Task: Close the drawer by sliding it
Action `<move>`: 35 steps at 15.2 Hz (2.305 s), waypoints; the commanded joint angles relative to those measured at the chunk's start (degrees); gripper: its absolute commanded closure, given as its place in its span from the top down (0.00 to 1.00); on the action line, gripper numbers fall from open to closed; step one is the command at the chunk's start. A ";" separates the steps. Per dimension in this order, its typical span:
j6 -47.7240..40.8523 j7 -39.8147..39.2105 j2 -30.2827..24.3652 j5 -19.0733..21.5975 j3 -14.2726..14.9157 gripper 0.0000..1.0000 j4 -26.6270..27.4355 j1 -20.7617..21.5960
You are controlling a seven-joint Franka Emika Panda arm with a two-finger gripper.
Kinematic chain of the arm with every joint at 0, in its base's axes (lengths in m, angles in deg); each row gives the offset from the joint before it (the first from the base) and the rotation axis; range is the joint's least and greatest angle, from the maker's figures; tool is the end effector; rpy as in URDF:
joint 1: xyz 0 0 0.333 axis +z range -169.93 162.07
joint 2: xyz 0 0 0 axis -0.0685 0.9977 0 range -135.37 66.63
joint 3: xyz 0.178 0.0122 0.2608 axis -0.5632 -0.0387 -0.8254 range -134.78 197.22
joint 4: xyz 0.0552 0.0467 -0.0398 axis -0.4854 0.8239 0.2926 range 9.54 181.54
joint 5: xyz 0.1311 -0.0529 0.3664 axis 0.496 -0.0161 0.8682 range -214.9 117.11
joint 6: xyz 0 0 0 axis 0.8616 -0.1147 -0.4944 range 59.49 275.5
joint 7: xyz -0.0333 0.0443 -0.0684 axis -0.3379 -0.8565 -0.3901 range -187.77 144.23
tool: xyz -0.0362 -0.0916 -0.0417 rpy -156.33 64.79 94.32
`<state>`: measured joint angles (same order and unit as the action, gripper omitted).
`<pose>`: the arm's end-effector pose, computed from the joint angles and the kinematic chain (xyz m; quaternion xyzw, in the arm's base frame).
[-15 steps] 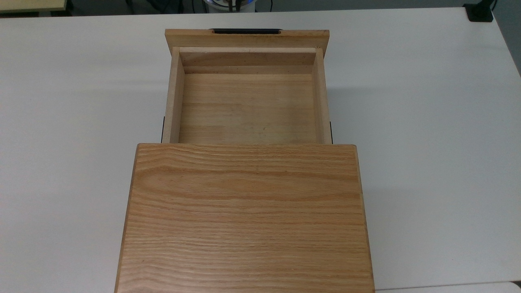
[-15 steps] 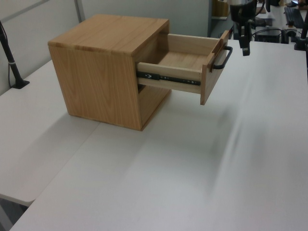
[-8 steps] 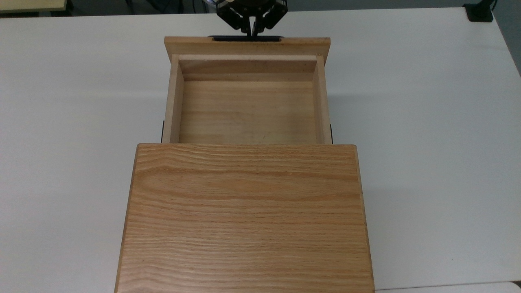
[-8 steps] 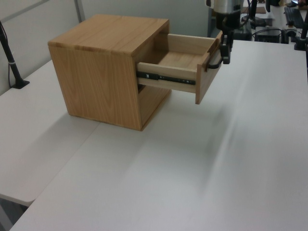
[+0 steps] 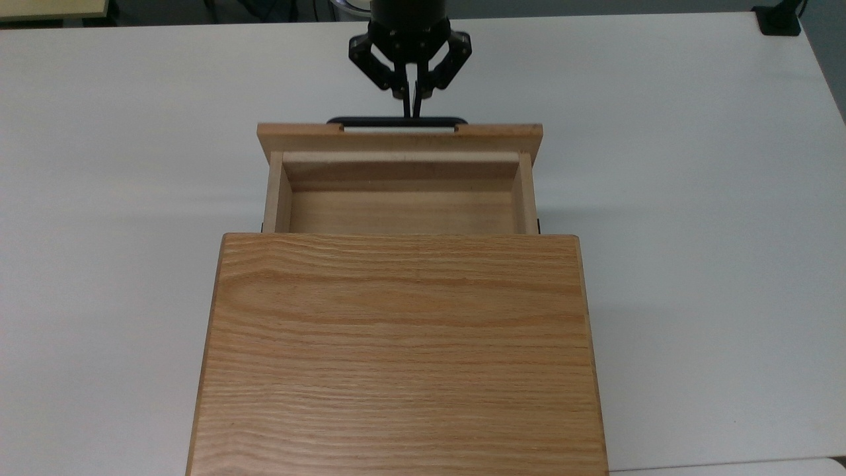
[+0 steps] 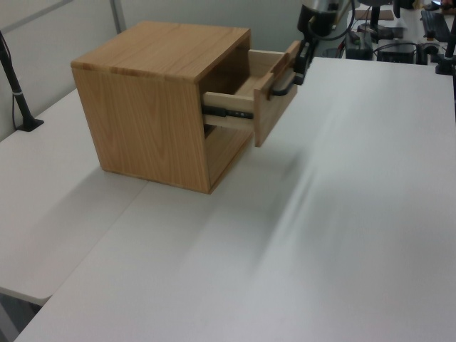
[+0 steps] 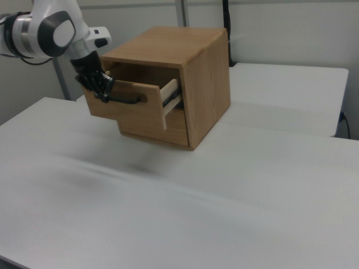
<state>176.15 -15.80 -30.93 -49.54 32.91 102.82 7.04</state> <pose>0.5987 0.0976 0.5725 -0.9910 -0.0304 -0.1297 0.0111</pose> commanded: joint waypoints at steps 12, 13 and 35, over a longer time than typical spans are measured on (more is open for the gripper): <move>21.53 8.79 15.18 -5.95 2.79 0.09 -11.23 0.45; 22.77 8.88 15.97 -5.95 3.23 0.10 -11.93 0.45; -20.20 -6.24 -4.50 -2.08 8.51 1.00 -4.46 -2.79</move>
<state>156.49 -20.77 -33.76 -52.77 40.97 96.72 4.90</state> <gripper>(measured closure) 0.000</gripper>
